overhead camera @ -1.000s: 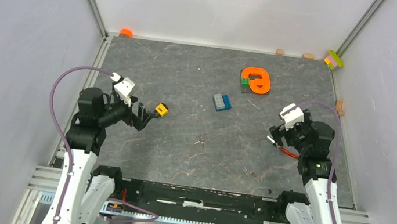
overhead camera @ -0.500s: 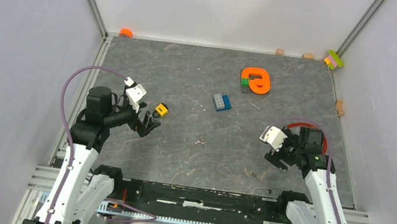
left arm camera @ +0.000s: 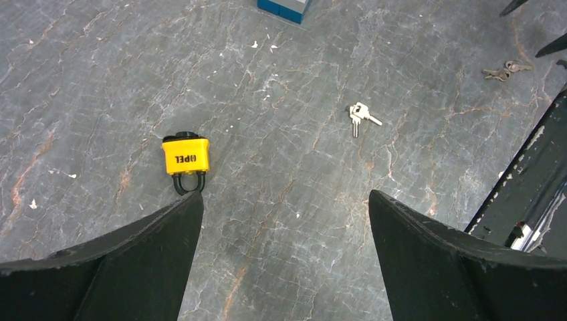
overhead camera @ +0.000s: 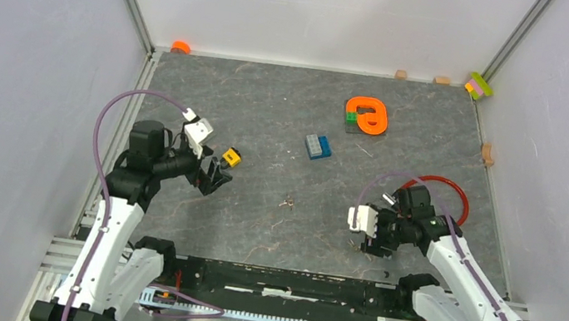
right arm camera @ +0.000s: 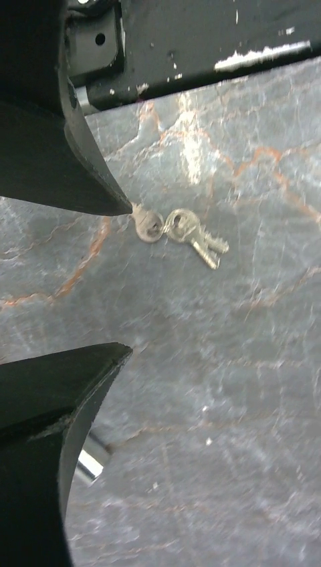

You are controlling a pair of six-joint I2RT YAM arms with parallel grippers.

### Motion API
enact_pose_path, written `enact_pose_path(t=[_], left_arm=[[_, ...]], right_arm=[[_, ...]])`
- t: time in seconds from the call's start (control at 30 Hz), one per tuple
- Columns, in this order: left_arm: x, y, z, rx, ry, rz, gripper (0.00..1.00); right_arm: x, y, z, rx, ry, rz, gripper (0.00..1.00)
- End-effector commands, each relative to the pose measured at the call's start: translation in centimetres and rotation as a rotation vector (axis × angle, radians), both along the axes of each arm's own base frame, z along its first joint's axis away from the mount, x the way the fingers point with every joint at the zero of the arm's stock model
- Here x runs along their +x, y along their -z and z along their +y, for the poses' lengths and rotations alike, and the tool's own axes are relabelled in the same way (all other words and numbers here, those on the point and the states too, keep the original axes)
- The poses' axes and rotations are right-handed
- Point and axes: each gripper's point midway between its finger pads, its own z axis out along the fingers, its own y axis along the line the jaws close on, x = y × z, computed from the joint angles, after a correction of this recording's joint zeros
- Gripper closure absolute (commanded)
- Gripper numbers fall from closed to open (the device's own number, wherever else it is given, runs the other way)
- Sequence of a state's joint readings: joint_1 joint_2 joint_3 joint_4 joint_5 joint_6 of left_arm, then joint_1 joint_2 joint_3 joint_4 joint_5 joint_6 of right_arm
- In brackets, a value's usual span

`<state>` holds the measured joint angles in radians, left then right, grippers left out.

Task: Unlock with the key

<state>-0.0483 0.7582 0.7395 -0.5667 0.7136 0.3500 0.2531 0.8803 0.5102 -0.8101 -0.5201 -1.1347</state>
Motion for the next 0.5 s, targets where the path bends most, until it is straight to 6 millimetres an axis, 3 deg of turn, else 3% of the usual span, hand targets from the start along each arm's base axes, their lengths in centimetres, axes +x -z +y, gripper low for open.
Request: enact_pose_path(t=[0.0,0.3,0.47], left_arm=[[0.7,-0.9,-0.3,0.005,0.02,-0.066,0.0],[1.2,-0.3,-0.3,0.031,0.017,-0.06,0.0],[1.2,-0.1,-0.6,0.044,0.025,-0.059,0.0]], right_arm=[[-1.2,0.6,1.9,0.032,-0.096,0.02,0.27],[-2.6,2.5,3.1,-0.016,-0.163,0.065,0.51],[-2.7,3.2,3.0,-0.046,-0.161,0.064,0.57]])
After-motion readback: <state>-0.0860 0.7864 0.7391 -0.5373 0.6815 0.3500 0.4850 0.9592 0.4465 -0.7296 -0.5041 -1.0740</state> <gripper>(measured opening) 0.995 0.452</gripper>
